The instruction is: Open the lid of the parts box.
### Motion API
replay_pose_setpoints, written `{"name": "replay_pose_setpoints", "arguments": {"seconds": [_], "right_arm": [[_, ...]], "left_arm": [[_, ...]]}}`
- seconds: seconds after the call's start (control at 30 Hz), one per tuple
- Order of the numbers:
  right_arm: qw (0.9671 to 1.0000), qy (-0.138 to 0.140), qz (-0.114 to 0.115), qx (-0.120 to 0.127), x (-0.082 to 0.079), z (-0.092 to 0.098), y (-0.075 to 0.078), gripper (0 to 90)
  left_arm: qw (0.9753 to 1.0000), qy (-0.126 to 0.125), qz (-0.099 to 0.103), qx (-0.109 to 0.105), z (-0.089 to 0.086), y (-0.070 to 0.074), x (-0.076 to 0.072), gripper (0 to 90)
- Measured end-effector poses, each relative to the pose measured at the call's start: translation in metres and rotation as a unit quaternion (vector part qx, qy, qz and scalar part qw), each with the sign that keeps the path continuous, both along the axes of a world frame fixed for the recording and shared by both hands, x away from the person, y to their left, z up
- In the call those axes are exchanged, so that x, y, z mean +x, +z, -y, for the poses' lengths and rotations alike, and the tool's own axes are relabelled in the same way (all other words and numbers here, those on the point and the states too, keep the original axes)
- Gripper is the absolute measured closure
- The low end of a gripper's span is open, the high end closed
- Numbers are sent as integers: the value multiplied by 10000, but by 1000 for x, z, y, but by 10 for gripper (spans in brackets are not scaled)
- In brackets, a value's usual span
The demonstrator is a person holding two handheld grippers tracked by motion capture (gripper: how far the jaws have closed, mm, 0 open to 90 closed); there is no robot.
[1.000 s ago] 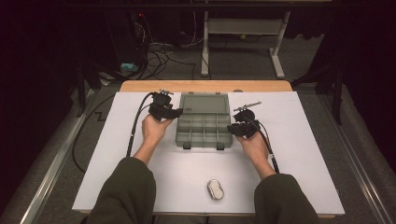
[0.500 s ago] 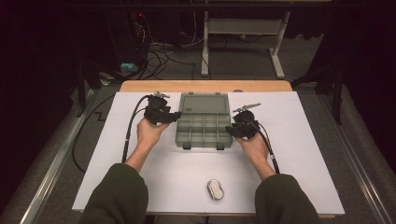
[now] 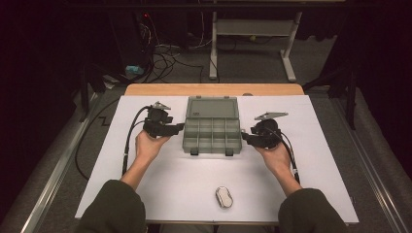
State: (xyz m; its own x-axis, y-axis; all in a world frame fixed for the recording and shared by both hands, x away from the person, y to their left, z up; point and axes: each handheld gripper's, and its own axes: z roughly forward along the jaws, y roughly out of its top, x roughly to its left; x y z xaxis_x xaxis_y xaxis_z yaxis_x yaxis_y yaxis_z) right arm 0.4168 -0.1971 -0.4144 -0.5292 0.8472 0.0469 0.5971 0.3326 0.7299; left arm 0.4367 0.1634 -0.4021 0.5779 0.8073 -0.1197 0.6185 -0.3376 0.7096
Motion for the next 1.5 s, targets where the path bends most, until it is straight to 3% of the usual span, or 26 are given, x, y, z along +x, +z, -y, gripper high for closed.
{"name": "replay_pose_setpoints", "arguments": {"seconds": [0.33, 0.6, 0.97, 1.1, 1.2, 1.5], "right_arm": [[9998, -8, 87, 170, -12, 17, 0, 510], [9996, -9, 136, 248, -22, 28, 1, 471], [9994, 58, 170, 281, -34, 36, -2, 427], [9993, 106, 205, 292, -39, 38, -4, 425], [9993, 132, 229, 276, -43, 40, -4, 421], [9988, 222, 269, 353, -56, 49, -7, 421]], "left_arm": [[9999, -21, -22, -105, -8, -4, -11, 415], [9999, -41, 91, -93, -12, -7, -24, 407], [9994, -142, 129, -284, -21, -13, -39, 410], [9989, -128, 252, -368, -25, -13, -46, 410], [9990, -79, 332, -288, -25, -15, -51, 411], [9982, -164, 438, -374, -31, -19, -65, 411]]}}
